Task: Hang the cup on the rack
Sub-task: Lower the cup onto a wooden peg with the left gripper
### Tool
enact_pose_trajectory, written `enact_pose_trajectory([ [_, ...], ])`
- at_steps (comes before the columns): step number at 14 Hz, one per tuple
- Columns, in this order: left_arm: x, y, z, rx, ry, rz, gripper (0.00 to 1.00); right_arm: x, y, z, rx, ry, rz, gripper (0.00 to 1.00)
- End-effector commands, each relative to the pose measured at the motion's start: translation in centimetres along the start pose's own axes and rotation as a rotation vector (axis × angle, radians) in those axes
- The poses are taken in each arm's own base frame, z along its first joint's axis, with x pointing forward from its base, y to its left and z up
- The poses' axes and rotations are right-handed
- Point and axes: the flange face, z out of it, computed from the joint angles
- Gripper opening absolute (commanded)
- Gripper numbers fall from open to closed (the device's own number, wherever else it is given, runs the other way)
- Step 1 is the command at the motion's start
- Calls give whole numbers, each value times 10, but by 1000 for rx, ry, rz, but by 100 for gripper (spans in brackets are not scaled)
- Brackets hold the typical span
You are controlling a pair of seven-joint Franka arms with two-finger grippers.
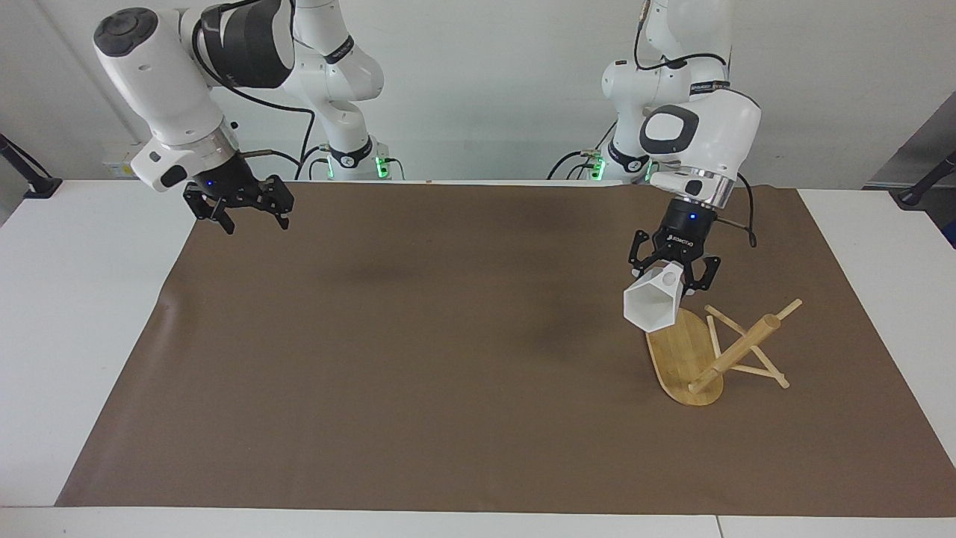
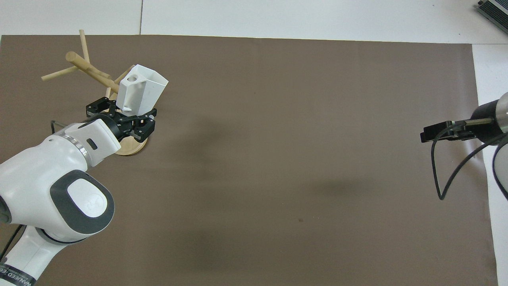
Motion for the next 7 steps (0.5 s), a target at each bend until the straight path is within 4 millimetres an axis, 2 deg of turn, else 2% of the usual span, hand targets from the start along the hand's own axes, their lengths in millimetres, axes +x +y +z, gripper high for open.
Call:
enact_pose_trajectory([
  [1, 1, 1, 0, 12, 17, -30, 0, -3, 22, -3, -19, -6, 58, 100],
  [4, -4, -5, 2, 10, 19, -87, 0, -7, 31, -6, -21, 6, 46, 100],
  [7, -2, -10, 5, 13, 25, -112, 0, -10, 35, 0, -21, 9, 26, 100],
])
